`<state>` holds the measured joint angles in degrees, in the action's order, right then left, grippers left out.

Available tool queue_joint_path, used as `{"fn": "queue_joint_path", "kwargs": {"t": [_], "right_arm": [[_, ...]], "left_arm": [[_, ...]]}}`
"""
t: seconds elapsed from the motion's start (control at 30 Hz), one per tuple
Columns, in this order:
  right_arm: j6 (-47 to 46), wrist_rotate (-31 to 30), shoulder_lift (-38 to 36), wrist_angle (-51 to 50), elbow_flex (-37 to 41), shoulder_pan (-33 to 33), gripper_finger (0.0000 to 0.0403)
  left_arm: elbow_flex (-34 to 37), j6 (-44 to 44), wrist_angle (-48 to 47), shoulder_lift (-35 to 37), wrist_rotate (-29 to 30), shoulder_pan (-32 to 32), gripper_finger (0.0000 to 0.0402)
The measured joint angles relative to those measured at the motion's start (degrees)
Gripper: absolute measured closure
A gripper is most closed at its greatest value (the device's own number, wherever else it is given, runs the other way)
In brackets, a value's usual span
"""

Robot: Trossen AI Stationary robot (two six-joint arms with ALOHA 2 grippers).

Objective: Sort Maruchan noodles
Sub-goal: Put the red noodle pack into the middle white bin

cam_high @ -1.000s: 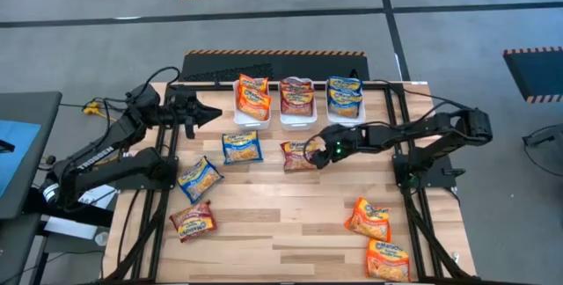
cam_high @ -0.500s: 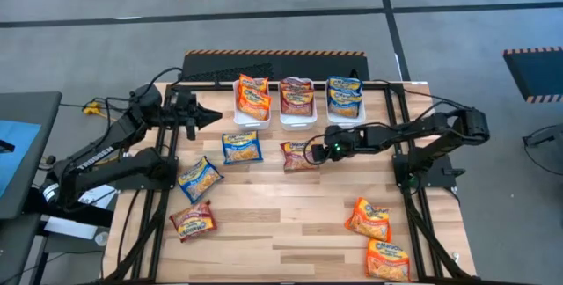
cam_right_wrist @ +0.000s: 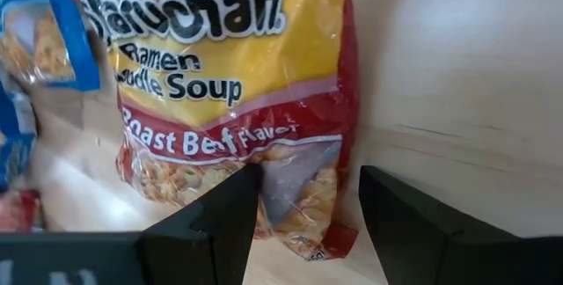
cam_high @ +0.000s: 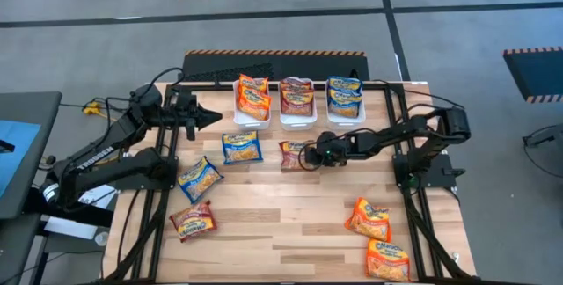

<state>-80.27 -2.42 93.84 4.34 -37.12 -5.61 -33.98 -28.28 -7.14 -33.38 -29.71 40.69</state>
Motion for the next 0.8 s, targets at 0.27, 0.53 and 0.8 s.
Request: {"fn": "queue_joint_path", "kwargs": {"t": [0.27,0.53,0.8], "right_arm": [[-3.5,-3.5,0.2,-1.7,0.1,0.0,0.0251],[-1.3,-3.5,0.2,-1.5,0.1,0.7,0.0385],[3.6,-3.5,-0.9,-1.3,-0.5,2.3,0.0388]], "left_arm": [[0.0,-0.7,0.0,0.0,0.0,0.0,0.0379],[0.0,-0.7,0.0,0.0,0.0,0.0,0.0379],[0.0,-0.7,0.1,0.0,0.0,0.0,0.0379]]}}
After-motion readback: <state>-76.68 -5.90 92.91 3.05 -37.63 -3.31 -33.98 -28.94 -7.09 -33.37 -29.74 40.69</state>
